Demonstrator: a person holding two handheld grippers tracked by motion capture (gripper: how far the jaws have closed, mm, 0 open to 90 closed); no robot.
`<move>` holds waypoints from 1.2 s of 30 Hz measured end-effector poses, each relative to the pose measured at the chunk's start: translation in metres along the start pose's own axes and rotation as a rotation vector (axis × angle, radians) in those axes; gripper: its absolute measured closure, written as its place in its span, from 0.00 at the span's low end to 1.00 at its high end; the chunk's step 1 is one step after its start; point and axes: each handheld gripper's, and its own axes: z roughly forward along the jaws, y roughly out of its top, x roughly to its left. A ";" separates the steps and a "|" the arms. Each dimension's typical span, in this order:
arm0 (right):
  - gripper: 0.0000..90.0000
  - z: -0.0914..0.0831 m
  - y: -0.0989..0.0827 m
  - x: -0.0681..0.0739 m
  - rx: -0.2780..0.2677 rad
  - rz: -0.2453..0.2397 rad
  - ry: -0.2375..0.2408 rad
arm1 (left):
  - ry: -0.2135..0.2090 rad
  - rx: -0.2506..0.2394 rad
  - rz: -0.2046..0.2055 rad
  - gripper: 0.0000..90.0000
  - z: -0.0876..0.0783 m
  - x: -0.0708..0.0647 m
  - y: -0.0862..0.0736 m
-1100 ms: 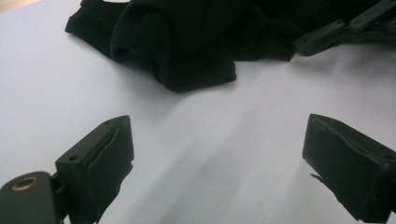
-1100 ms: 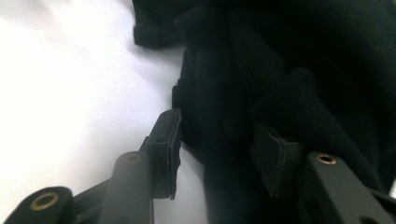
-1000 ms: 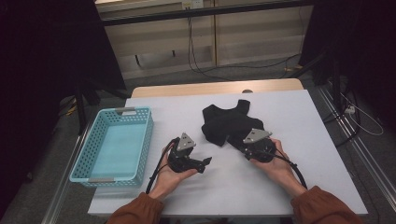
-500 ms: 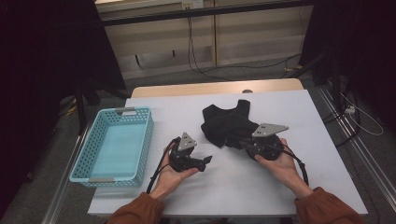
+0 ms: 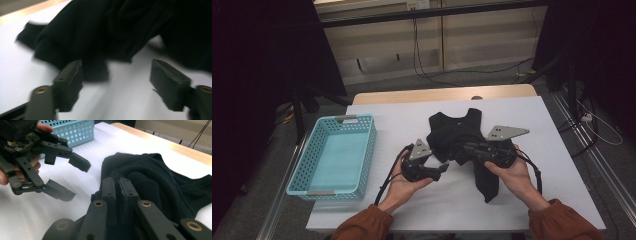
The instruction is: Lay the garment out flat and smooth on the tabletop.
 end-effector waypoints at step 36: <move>0.95 -0.035 -0.054 0.011 0.153 -0.075 -0.080 | -0.057 -0.067 -0.149 0.94 -0.010 0.020 0.023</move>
